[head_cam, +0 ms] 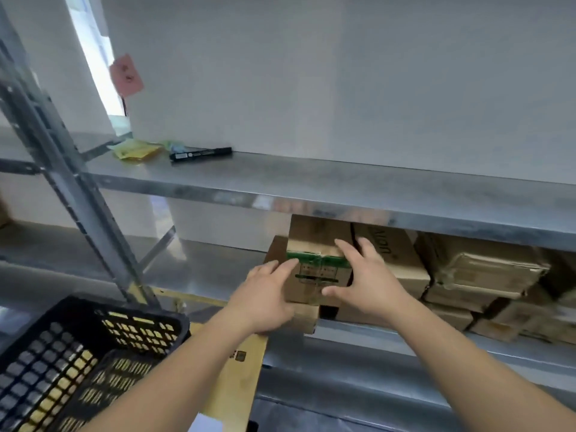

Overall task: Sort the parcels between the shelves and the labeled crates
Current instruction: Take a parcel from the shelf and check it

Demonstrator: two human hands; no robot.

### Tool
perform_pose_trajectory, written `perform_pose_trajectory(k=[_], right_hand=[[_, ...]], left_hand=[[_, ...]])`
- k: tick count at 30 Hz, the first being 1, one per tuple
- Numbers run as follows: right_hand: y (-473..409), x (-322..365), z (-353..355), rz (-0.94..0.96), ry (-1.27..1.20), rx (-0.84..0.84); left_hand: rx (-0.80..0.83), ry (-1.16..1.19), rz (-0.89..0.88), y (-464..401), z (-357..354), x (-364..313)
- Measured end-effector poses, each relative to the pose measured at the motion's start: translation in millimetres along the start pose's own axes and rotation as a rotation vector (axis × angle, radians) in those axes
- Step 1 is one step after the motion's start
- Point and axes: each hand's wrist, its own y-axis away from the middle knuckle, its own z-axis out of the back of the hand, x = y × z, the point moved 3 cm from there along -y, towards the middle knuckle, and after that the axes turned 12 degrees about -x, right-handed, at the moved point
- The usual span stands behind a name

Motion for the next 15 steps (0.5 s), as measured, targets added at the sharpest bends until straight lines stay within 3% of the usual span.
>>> perform_pose_trajectory(k=[5, 15], right_hand=[[-34.4, -5.9, -5.4, -0.079, 0.107, 0.040], [-70.7, -14.3, -18.0, 0.028, 0.206, 0.080]], left_hand=[[-0.039, 0.061, -0.044, -47.1, -8.9, 1.0], [-0.028, 0.098, -0.092, -112.7, -19.6, 8.1]])
